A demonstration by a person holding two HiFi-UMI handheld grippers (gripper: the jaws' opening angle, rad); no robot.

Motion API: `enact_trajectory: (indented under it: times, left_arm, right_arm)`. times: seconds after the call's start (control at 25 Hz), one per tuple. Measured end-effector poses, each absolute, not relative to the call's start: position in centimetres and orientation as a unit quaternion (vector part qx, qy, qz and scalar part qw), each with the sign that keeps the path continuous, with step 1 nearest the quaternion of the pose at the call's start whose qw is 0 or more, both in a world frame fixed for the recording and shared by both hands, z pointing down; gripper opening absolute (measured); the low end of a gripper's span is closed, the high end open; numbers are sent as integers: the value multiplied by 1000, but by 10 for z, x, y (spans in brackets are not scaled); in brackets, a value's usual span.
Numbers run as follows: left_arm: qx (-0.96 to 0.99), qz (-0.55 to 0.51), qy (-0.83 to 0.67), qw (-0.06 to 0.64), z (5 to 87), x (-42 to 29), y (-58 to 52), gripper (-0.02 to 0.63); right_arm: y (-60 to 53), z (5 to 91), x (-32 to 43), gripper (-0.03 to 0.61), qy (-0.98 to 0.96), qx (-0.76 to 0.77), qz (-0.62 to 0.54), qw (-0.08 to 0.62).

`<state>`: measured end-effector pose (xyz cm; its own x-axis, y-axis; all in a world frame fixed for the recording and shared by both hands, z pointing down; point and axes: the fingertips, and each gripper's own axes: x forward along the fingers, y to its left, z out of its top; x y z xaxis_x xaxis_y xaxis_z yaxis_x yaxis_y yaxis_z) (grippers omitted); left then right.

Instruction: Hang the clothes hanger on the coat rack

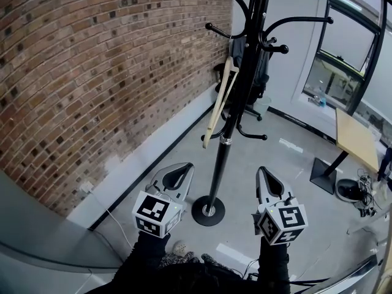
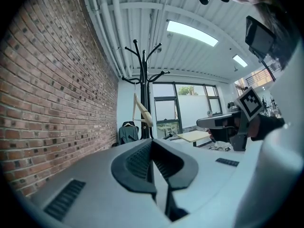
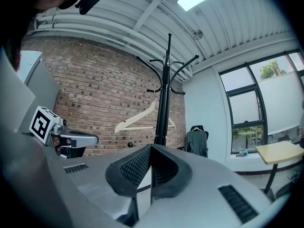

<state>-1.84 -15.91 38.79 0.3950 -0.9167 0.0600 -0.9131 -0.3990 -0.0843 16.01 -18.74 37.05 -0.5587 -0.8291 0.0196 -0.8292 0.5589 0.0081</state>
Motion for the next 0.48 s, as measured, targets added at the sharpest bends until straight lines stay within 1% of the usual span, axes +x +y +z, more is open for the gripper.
enact_trajectory:
  times: [0.48]
  left_arm:
    - [-835, -56, 547, 13, 392, -32, -148, 8]
  right_arm:
    - [-177, 371, 141, 8, -886, 463, -4, 23]
